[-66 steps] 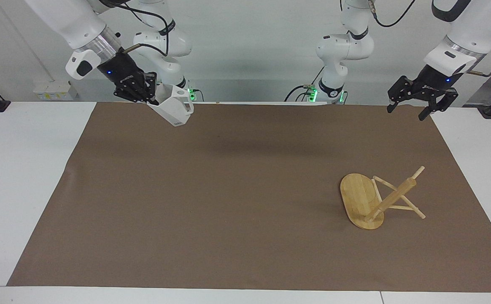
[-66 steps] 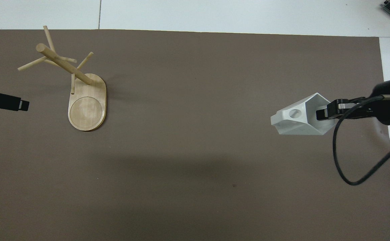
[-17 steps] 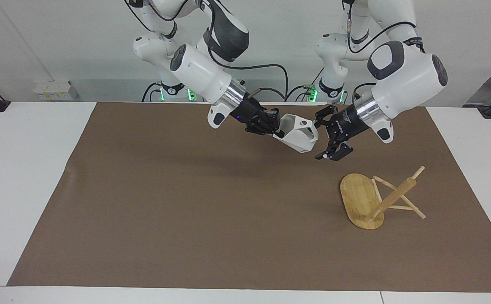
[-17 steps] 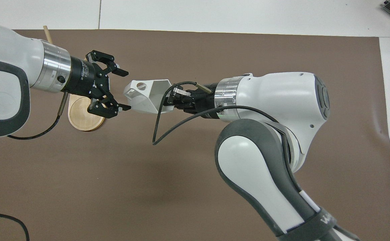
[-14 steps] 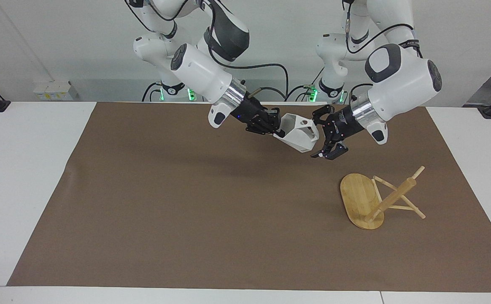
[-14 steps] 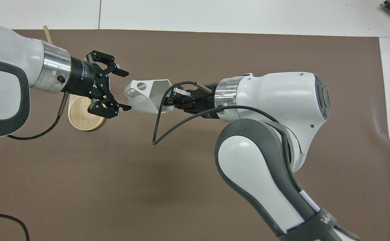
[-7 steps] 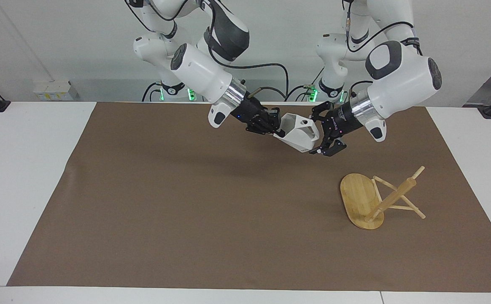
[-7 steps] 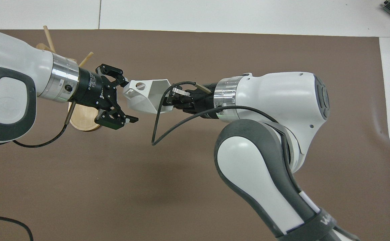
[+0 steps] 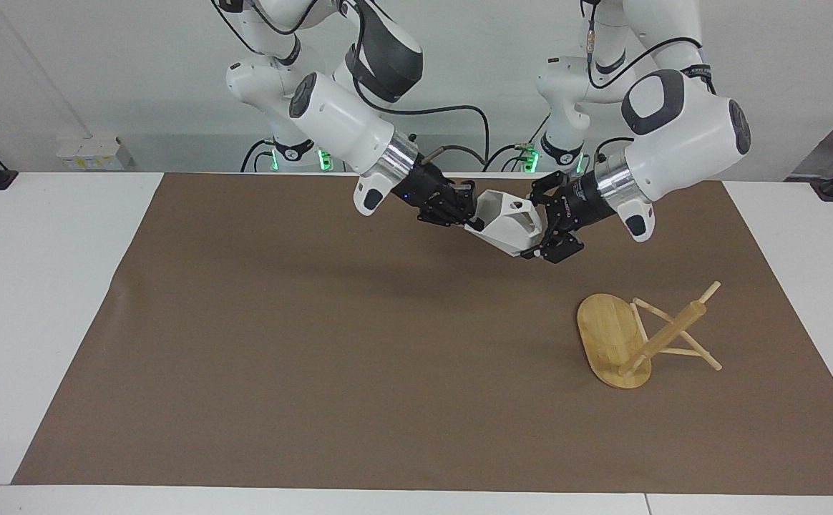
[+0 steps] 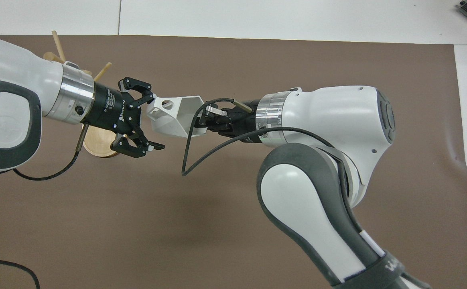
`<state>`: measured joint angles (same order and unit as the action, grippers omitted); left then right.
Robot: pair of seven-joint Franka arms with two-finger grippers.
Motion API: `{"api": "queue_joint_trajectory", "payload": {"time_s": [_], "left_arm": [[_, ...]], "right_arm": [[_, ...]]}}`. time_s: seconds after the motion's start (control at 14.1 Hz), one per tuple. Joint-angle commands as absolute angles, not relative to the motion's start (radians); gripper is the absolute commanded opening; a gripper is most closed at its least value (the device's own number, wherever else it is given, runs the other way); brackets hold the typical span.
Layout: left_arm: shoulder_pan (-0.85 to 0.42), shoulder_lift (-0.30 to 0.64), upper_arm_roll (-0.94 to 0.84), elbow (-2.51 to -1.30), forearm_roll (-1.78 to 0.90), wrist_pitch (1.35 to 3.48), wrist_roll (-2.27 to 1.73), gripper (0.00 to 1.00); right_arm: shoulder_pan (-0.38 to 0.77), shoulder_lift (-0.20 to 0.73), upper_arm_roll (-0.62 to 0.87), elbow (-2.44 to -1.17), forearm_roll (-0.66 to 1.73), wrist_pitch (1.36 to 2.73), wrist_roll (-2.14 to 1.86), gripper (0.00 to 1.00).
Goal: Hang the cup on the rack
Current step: 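Grasp the cup with the left gripper from the right gripper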
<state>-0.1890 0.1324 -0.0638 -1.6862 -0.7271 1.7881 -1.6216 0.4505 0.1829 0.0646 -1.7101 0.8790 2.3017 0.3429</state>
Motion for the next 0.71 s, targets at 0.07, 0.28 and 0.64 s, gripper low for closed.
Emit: {"api": "queue_joint_trajectory", "payload": {"time_s": [0.07,0.28,0.64], "left_arm": [[-0.181,0.104,-0.068,-1.71,-0.779,1.746,-1.585,1.0],[-0.178,0.103,-0.068,-1.71,-0.781,1.743,-1.582,0.48],[-0.164,0.1,-0.064,-1.709,-0.778,1.75,-1.58,0.0]], "right_arm": [[0.44,0.196,0.067,-1.689,0.882,2.324,0.342,0.0],[0.439,0.196,0.067,-1.69,0.882,2.322,0.344,0.0],[0.434,0.196,0.067,-1.69,0.882,2.315,0.344,0.0]]}}
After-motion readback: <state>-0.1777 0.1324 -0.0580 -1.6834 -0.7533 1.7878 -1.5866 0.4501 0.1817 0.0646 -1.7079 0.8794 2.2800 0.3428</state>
